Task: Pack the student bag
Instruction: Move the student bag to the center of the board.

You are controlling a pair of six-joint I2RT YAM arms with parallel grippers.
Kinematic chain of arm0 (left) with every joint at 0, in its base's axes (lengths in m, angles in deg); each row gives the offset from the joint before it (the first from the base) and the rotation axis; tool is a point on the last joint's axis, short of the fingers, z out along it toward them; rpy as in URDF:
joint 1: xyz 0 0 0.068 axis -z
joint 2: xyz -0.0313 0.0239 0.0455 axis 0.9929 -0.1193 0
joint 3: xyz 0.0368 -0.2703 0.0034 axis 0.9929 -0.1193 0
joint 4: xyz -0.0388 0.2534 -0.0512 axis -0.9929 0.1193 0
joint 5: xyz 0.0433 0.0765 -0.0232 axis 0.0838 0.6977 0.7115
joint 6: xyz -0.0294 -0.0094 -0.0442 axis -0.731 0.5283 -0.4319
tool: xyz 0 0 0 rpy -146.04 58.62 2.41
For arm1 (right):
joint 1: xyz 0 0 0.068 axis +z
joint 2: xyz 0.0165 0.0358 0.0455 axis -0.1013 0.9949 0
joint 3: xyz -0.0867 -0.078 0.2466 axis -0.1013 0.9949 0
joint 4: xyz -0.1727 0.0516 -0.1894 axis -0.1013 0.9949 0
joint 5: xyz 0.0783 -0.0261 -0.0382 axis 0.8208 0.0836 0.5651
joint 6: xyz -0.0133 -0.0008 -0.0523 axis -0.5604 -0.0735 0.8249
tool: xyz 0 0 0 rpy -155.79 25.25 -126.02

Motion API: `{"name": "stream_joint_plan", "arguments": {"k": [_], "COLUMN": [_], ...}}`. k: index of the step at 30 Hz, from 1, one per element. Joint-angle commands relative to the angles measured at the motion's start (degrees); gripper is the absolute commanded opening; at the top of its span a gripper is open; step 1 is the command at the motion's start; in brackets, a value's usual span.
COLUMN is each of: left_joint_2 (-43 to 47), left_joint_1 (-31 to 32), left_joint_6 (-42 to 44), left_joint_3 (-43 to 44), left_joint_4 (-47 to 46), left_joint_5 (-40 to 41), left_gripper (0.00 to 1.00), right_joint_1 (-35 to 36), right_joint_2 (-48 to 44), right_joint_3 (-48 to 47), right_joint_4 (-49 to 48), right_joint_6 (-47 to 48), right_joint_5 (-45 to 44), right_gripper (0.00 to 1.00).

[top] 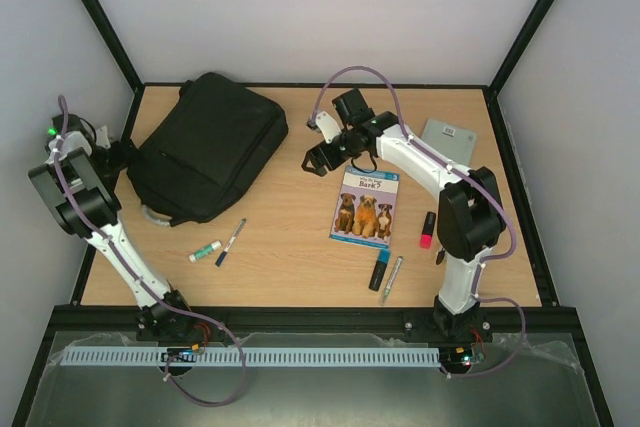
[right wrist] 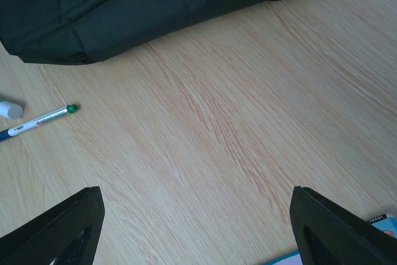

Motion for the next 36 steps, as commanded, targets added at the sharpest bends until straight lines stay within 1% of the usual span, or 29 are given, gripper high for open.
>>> {"name": "stream_joint_plan", "arguments": {"k": [1, 5, 9, 10, 14, 16, 21, 22, 25, 27, 29, 32, 36], "left_joint_2": [1.25, 2.33, 7.30, 8.58, 14.39, 15.54, 12.71, 11.47, 6.91, 4.31, 2.75, 1.06, 1.61], "left_joint_1": [0.34, 1.43, 2.86, 3.46, 6.23, 7.15, 10.03, 10.02, 10.00, 10.00, 10.04, 10.32, 10.97], "left_joint_6": [2.07, 2.20, 1.50, 1.16, -0.90, -0.62, 2.76, 3.84, 5.69, 6.79, 7.62, 7.81, 7.68], "left_joint_3": [-4.92, -7.96, -11.69, -11.87, -11.22, -10.03, -6.77, -5.88, -1.94, -0.31, 0.39, 0.86, -2.33], "left_joint_4": [0.25, 0.06, -3.49, -4.24, -8.37, -8.62, -5.11, -4.14, -0.14, 1.22, 1.65, 2.26, 1.23], "left_joint_5": [-6.53, -7.48, -5.78, -4.34, 6.58, 6.77, 4.19, 2.32, 0.30, -0.74, -1.79, -2.86, -4.07], "left_gripper": [0.99, 0.99, 0.99, 0.99, 0.98, 0.98, 0.98, 0.99, 0.99, 0.99, 0.99, 0.99, 0.99], "right_joint_1": [0.26, 0.25, 0.26, 0.29, 0.26, 0.26, 0.22, 0.26, 0.26, 0.27, 0.27, 0.26, 0.31], "right_joint_2": [0.62, 0.80, 0.49, 0.26, -0.96, -1.52, -2.18, -2.32, -2.40, -2.43, -2.41, -1.83, -0.87], "right_joint_3": [1.19, 1.69, 1.85, 2.13, 3.70, 4.47, 5.56, 5.56, 5.35, 5.60, 6.12, 6.19, 5.93], "right_joint_4": [2.88, 2.30, 2.20, 2.13, 1.85, 1.82, 1.89, 1.85, 1.85, 1.24, 0.45, 0.20, -0.21], "right_joint_6": [-0.35, -1.14, -0.89, -0.85, -0.80, -0.72, -0.45, -0.37, -0.32, -0.89, -1.68, -2.26, -3.28], "right_joint_5": [1.54, 1.50, 0.94, 0.81, 0.69, 0.63, 0.38, 0.27, -0.37, -2.00, -3.73, -3.80, -3.40], "right_gripper": [0.83, 0.83, 0.83, 0.83, 0.84, 0.84, 0.84, 0.84, 0.85, 0.88, 0.89, 0.89, 0.89]}}
